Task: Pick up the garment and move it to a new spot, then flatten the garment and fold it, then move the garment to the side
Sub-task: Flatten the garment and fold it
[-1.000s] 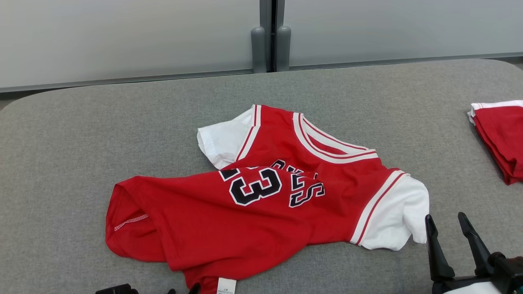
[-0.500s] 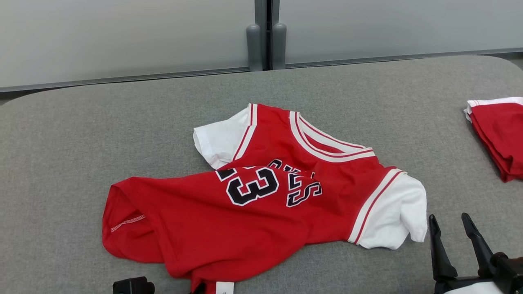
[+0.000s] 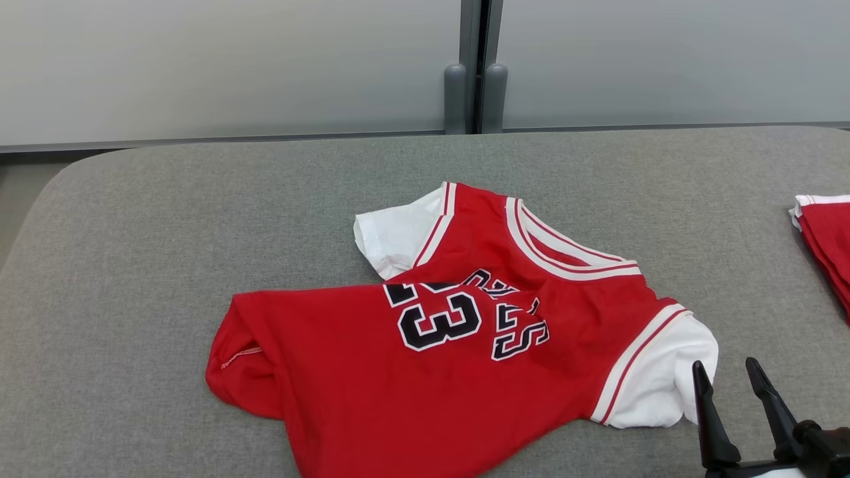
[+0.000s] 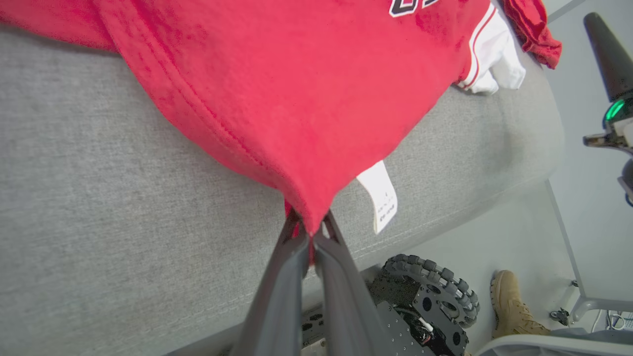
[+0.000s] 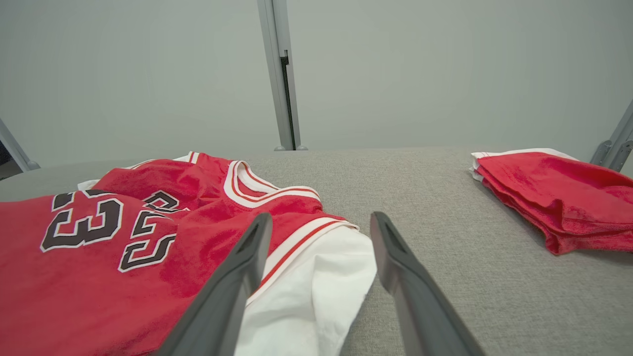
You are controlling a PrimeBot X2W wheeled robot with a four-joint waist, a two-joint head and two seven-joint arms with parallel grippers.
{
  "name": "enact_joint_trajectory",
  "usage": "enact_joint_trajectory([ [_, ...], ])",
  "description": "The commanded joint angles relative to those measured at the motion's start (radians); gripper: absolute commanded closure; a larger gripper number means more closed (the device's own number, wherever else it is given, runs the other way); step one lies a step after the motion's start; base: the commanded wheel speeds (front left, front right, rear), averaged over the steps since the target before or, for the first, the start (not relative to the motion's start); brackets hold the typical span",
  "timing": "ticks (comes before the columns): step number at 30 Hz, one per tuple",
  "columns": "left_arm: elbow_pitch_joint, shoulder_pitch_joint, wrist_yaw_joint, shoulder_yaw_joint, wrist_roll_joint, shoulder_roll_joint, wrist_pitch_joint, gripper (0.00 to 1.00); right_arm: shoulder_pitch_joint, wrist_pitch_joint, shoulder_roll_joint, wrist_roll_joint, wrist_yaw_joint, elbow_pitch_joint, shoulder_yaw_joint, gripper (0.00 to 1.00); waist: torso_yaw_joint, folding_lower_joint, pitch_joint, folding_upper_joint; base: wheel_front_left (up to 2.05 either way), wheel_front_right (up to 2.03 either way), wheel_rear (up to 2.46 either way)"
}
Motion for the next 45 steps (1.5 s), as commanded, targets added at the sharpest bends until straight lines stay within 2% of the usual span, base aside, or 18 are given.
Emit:
enact_joint_trajectory([
  [1, 0.002, 0.003, -0.001, -0.009, 0.009, 0.000, 0.010, 1.00, 0.000, -0.005, -0.005, -0.002, 0.000, 0.004, -0.001, 0.00, 0.002, 0.0000, -0.002, -0.0001, 0.00, 0.00, 0.00],
  [3, 0.020, 0.011, -0.023, -0.041, -0.009, -0.029, 0.034, 1.00, -0.003, -0.005, -0.005, -0.001, 0.000, 0.006, 0.001, 0.00, 0.005, 0.0000, -0.004, -0.0001, 0.00, 0.00, 0.00],
  [4, 0.039, 0.008, -0.027, -0.048, -0.007, -0.037, 0.036, 0.89, -0.004, -0.005, -0.005, 0.000, 0.000, 0.007, 0.002, 0.00, 0.004, 0.0000, -0.006, -0.0001, 0.00, 0.00, 0.00],
  [5, 0.064, 0.008, -0.035, -0.048, -0.012, -0.057, 0.025, 0.13, -0.005, -0.005, -0.005, 0.000, 0.000, 0.008, 0.004, 0.00, 0.004, 0.0000, -0.008, -0.0001, 0.00, 0.00, 0.00],
  [6, 0.104, 0.015, -0.044, -0.060, -0.019, -0.091, 0.014, 0.00, -0.002, -0.005, -0.005, 0.002, 0.000, 0.010, 0.009, 0.00, -0.001, 0.0000, -0.014, -0.0001, 0.00, 0.00, 0.00],
  [8, 0.126, 0.021, -0.046, -0.062, -0.026, -0.112, 0.004, 0.00, 0.006, -0.005, -0.005, 0.002, 0.000, 0.010, 0.009, 0.00, -0.006, 0.0000, -0.018, -0.0001, 0.00, 0.00, 0.00],
  [11, 0.117, 0.037, -0.066, -0.052, -0.053, -0.113, -0.007, 0.00, 0.017, -0.005, -0.005, -0.003, 0.000, 0.009, 0.003, 0.00, -0.011, 0.0000, -0.025, -0.0001, 0.00, 0.00, 0.00],
  [13, 0.105, 0.043, -0.071, -0.029, -0.065, -0.089, -0.019, 0.00, 0.019, -0.005, -0.005, -0.005, 0.000, 0.009, 0.002, 0.00, -0.015, 0.0000, -0.028, -0.0001, 0.00, 0.00, 0.00],
  [19, 0.092, 0.032, -0.029, 0.105, -0.110, -0.025, -0.084, 0.00, 0.015, -0.005, -0.005, 0.000, 0.000, 0.005, 0.004, 0.00, -0.022, 0.0000, -0.022, -0.0001, 0.00, 0.00, 0.00],
  [24, 0.205, -0.050, -0.005, 0.200, -0.176, -0.063, -0.097, 0.00, -0.004, -0.005, -0.005, 0.003, 0.000, 0.006, 0.015, 0.00, -0.031, 0.0000, -0.006, -0.0001, 0.00, 0.00, 0.00],
  [30, 0.430, -0.163, 0.038, 0.219, -0.164, -0.113, -0.086, 0.00, -0.023, -0.005, -0.005, 0.005, 0.000, 0.010, 0.022, 0.00, -0.069, 0.0000, 0.014, -0.0001, 0.00, 0.00, 0.00],
  [34, 0.510, -0.194, 0.032, 0.225, -0.174, -0.133, -0.079, 0.00, -0.021, -0.005, -0.005, 0.008, 0.000, 0.009, 0.020, 0.00, -0.087, 0.0000, 0.023, -0.0001, 0.00, 0.00, 0.00],
  [36, 0.546, -0.211, 0.008, 0.223, -0.184, -0.147, -0.073, 0.00, -0.021, -0.005, -0.005, 0.010, 0.000, 0.008, 0.021, 0.00, -0.097, 0.0000, 0.030, -0.0001, 0.00, 0.00, 0.00],
  [37, 0.574, -0.224, -0.019, 0.229, -0.197, -0.165, -0.070, 0.15, -0.026, -0.005, -0.005, 0.013, 0.000, 0.009, 0.020, 0.00, -0.105, 0.0000, 0.037, -0.0001, 0.00, 0.00, 0.00],
  [38, 0.574, -0.224, -0.019, 0.229, -0.197, -0.165, -0.070, 0.15, -0.026, -0.005, -0.005, 0.013, 0.000, 0.009, 0.020, 0.00, -0.105, 0.0000, 0.037, -0.0001, 0.00, 0.00, 0.00],
  [39, 0.589, -0.232, -0.027, 0.234, -0.193, -0.165, -0.081, 0.93, -0.031, -0.005, -0.005, 0.014, 0.000, 0.008, 0.022, 0.00, -0.109, 0.0000, 0.041, -0.0001, 0.00, 0.00, 0.00],
  [40, 0.601, -0.240, -0.039, 0.232, -0.190, -0.166, -0.079, 1.00, -0.034, -0.005, -0.005, 0.015, 0.000, 0.007, 0.023, 0.00, -0.112, 0.0000, 0.046, -0.0001, 0.00, 0.00, 0.00],
  [45, 0.646, -0.316, -0.049, 0.284, -0.167, -0.163, -0.162, 1.00, -0.049, -0.005, -0.005, 0.013, 0.000, 0.001, 0.018, 0.00, -0.121, 0.0000, 0.070, -0.0001, 0.00, 0.00, 0.00],
])
